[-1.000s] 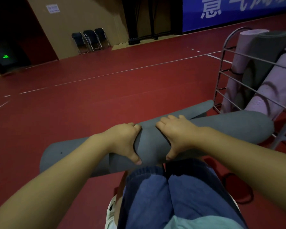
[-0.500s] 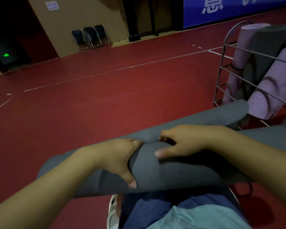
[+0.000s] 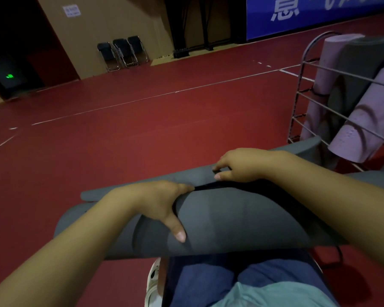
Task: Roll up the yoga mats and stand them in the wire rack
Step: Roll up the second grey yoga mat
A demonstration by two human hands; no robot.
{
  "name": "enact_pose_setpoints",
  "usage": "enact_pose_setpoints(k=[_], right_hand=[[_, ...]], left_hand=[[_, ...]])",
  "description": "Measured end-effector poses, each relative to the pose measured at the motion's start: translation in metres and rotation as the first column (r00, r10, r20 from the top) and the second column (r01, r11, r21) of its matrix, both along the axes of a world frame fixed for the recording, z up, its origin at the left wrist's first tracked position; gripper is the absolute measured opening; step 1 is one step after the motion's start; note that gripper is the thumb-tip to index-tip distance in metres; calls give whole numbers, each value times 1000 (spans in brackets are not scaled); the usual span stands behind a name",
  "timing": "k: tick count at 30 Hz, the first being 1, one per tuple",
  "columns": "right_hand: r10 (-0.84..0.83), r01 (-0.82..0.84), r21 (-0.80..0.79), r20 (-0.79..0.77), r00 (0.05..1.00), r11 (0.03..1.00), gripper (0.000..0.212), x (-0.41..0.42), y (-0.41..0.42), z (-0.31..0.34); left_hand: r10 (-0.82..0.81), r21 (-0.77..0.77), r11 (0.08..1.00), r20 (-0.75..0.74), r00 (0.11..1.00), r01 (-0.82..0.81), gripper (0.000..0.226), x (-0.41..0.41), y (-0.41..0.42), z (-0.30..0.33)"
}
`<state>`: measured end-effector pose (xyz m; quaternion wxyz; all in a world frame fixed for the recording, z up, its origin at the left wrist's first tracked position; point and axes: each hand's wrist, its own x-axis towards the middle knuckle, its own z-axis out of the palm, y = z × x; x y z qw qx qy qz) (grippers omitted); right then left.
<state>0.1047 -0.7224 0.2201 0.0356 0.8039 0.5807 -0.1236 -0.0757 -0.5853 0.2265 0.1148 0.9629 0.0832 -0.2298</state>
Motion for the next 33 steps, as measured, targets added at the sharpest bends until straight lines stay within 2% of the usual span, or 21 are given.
enact_pose_setpoints(k=[2, 6, 10, 14, 18, 20, 22, 24, 26, 28, 30, 33], right_hand=[[24, -22, 57, -29, 999, 998, 48, -6, -11, 7], [94, -91, 66, -36, 995, 994, 57, -28, -36, 16], [48, -47, 29, -52, 997, 998, 55, -34, -38, 12], [-34, 34, 30, -9, 999, 999, 40, -19, -19, 7], [-101, 98, 122, 21, 995, 988, 28, -14, -5, 2], [-130, 122, 148, 44, 991, 981, 26, -15, -5, 1], [-162, 151, 173, 54, 985, 973, 25, -14, -4, -2], [-188, 172, 201, 63, 980, 964, 23, -13, -2, -5], [-193, 170, 224, 82, 978, 960, 22, -13, 1, -9], [-162, 136, 225, 101, 982, 965, 27, -15, -2, -6], [-98, 84, 175, 72, 993, 981, 43, -16, -9, -2], [-29, 26, 65, 55, 998, 998, 77, -15, -17, -6]], left_hand=[[20, 12, 1000, 8, 1000, -20, 107, 2, 4, 2], [56, 34, 998, 43, 998, -58, 106, 3, 12, 0], [89, 63, 994, 53, 995, -92, 101, 3, 16, 0], [105, 120, 984, 187, 977, -129, 73, 8, 16, 7], [-36, 237, 971, 282, 959, -33, 40, 13, 4, 8], [-90, 297, 955, 338, 937, -16, 35, 13, -9, 4], [-120, 335, 942, 390, 913, -19, 37, 10, -21, -2], [-96, 297, 954, 402, 910, -31, 44, 4, -28, -6], [-78, 291, 956, 341, 937, -26, 71, 0, -31, -11], [-99, 380, 925, 256, 962, -6, 102, 0, -31, -16], [-98, 462, 887, 200, 975, -5, 122, 6, -30, -23], [-68, 521, 853, 183, 981, -38, 130, 22, -27, -35]])
